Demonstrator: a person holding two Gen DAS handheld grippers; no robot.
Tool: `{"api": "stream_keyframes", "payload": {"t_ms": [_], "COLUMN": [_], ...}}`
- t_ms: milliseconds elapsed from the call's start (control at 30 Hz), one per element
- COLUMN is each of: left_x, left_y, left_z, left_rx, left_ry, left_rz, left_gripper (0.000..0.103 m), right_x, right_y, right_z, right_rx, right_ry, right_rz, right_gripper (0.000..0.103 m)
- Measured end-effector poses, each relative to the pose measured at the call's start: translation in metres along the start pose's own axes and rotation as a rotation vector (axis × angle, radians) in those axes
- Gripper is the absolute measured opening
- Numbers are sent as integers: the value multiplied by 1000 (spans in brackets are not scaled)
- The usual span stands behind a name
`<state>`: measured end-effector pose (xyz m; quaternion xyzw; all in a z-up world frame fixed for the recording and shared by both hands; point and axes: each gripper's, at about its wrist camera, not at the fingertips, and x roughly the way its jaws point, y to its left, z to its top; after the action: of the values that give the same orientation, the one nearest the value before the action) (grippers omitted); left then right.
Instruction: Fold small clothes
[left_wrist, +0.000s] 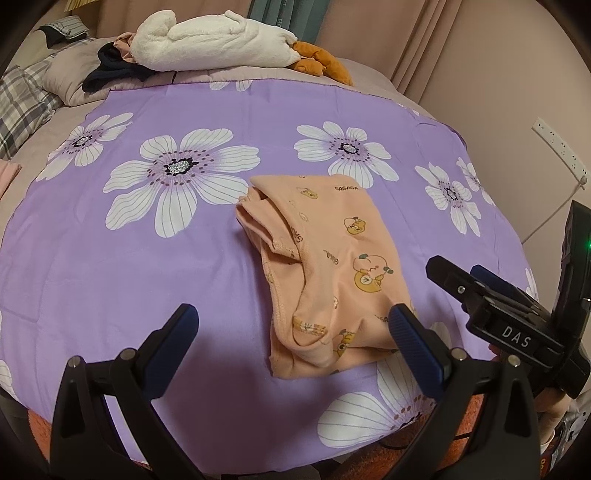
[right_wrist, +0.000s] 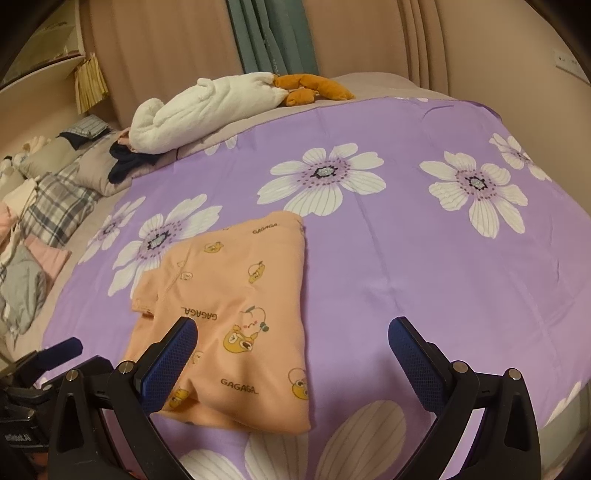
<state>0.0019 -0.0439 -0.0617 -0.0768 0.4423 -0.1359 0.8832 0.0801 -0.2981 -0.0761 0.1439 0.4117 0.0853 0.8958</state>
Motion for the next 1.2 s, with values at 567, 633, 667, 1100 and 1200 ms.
{"api": "stream_keyframes", "payload": {"t_ms": [567, 633, 667, 1100, 1200], "left_x": [8, 9, 10, 13, 13], "left_y": [0, 0, 0, 9, 10], "left_z": [-2, -3, -3, -3, -3], "left_rx": [-12, -14, -14, -33, -37], "left_ry": [36, 41, 41, 52, 53], "left_rz": [1, 3, 4, 18, 21], "left_gripper": [103, 103, 103, 103, 103], "right_x": [6, 7, 8, 12, 13], "right_y": [3, 3, 3, 6, 7], "right_z": [-5, -6, -6, -7, -8], "right_rx": [3, 3, 3, 7, 7], "right_ry": [37, 45, 48, 76, 82], "right_rz": [-6, -9, -10, -19, -21], "right_gripper": [102, 102, 102, 102, 102]}}
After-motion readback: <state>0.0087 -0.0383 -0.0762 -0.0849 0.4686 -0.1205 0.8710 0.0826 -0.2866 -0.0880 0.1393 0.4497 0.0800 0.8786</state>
